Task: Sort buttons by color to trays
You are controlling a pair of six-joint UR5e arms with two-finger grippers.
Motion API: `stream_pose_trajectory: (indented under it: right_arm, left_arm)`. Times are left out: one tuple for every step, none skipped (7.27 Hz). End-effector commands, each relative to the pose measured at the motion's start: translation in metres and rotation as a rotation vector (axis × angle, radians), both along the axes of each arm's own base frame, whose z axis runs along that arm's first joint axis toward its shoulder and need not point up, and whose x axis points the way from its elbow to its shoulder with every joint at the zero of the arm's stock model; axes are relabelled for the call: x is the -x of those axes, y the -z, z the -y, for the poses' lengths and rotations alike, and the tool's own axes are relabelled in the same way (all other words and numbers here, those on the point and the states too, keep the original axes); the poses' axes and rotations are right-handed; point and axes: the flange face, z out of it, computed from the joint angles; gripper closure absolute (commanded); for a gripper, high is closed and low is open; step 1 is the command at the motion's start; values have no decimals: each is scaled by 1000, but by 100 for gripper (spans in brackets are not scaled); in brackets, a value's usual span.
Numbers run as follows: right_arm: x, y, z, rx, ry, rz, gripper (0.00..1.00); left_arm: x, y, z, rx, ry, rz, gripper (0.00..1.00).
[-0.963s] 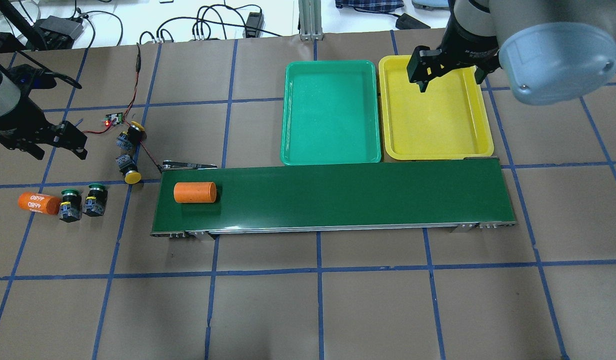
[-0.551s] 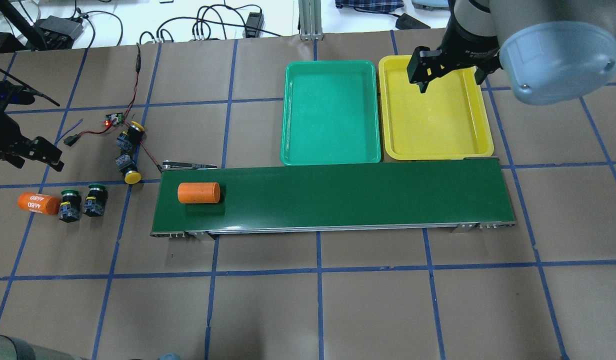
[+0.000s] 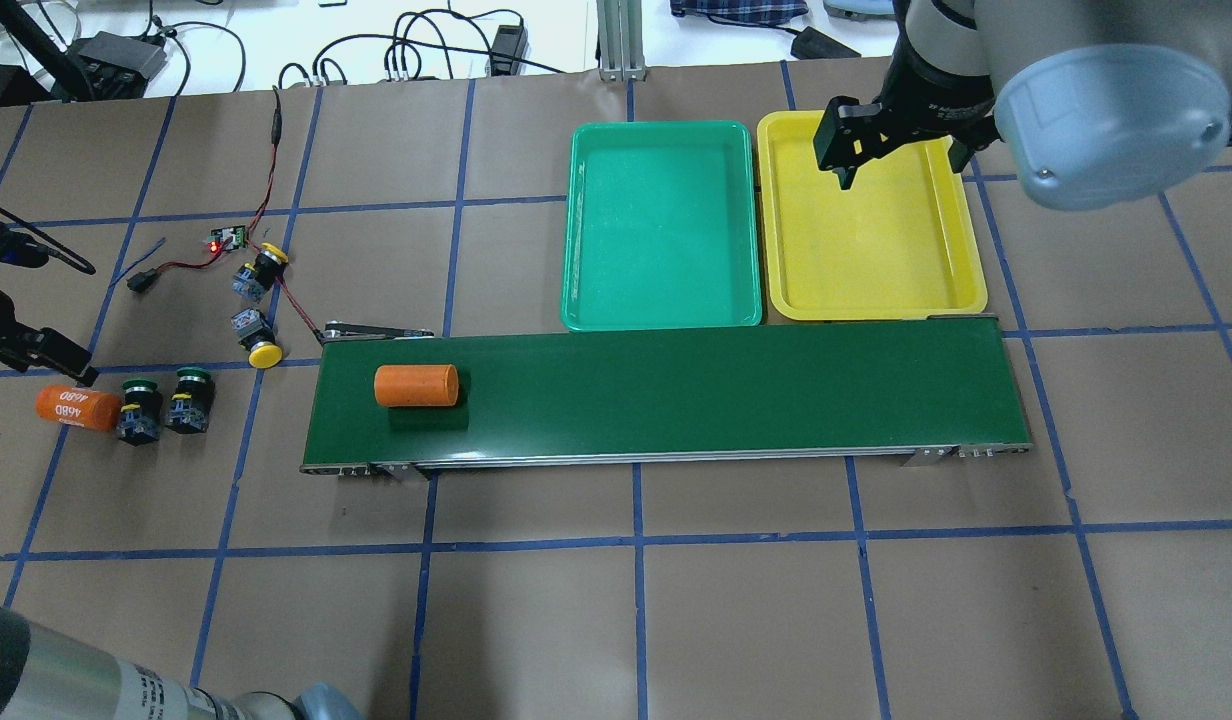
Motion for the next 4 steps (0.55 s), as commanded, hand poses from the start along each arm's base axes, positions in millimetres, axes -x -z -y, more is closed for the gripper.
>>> stream_pose_trajectory:
  right_arm:
    - [0, 0, 0, 3, 0, -1, 0]
    - [0, -1, 1, 9, -1, 2, 0]
    - [0, -2, 0, 10, -1, 4, 0]
    - [0, -2, 0, 10, -1, 4, 0]
  left_arm:
    - [-2, 9, 0, -7, -5, -12, 0]
    - [-3, 12, 0, -12, -5, -11, 0]
    - [-4, 15, 0, -17, -5, -10, 0]
    - [-4, 18, 0, -21, -4, -12, 0]
